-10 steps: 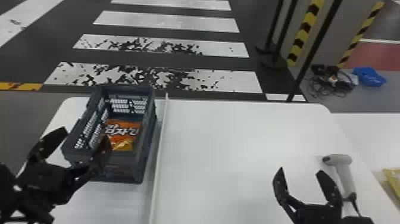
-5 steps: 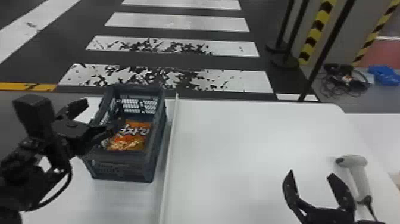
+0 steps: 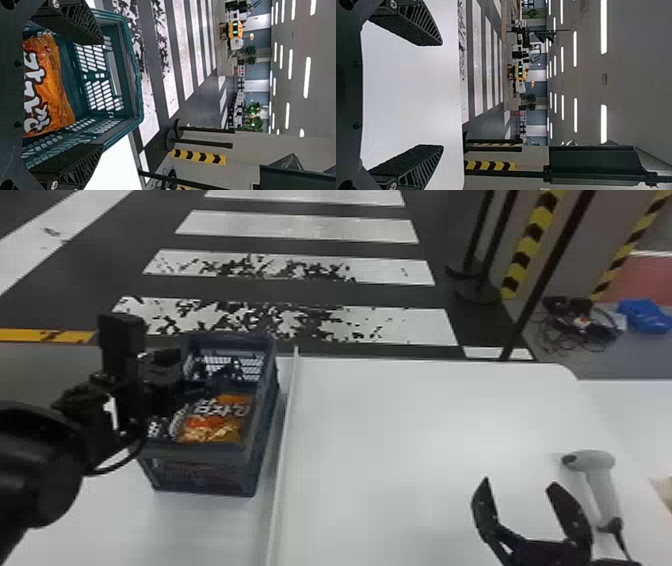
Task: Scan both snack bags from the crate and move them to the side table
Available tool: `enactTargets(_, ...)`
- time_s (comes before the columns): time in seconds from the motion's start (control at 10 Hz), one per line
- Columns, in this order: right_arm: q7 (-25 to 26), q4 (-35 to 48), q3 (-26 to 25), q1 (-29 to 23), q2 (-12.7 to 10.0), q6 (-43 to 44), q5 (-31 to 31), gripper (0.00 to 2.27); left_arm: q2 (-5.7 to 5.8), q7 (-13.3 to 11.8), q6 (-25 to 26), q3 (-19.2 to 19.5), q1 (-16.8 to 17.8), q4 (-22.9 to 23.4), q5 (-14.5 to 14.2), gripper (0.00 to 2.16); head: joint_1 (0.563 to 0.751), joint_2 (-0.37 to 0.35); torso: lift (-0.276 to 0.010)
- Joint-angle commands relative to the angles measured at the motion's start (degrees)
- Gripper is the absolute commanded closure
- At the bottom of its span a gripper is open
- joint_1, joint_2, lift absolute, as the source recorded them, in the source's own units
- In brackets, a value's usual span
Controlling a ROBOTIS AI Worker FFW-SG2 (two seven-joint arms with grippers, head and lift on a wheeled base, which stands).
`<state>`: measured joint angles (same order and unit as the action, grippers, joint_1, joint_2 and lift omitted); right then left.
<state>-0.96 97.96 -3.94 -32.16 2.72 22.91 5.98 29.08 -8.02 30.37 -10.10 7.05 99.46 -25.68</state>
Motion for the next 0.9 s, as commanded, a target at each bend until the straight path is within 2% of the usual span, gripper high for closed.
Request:
enactTargets(0.0, 0.00, -0.23, -0.19, 0.00, 0.01, 0.16, 0.00, 0.07, 0.01, -0.42, 1.06, -2.03, 3.05, -3.22, 0.54, 0.08, 0.695, -0.042, -0.099)
enactTargets(0.3, 0.00, -1.02, -0.28, 0.44, 0.09, 0.34, 0.00, 0.07, -0.08, -3.23, 5.10, -5.54, 7.62, -8.41, 2.65, 0.09, 0.695, -0.049, -0.099)
enactTargets(0.5, 0.00, -1.46, -0.45, 0.61, 0.09, 0.69, 0.18, 0.07, 0.18, -4.81, 7.21, -6.95, 9.38, -10.61, 3.70, 0.09, 0.695, -0.051, -0.099)
enactTargets(0.7, 0.00, -1.90, -0.81, 0.61, 0.18, 1.04, 0.44, 0.07, 0.62, -6.31, 7.38, -9.41, 11.58, -13.68, 5.20, 0.09, 0.695, -0.048, -0.099)
enactTargets(0.8, 0.00, -2.08, -0.81, 0.70, 0.18, 1.21, 0.53, 0.07, 0.62, -7.54, 7.91, -11.08, 12.99, -15.00, 6.96, 0.09, 0.695, -0.048, -0.099)
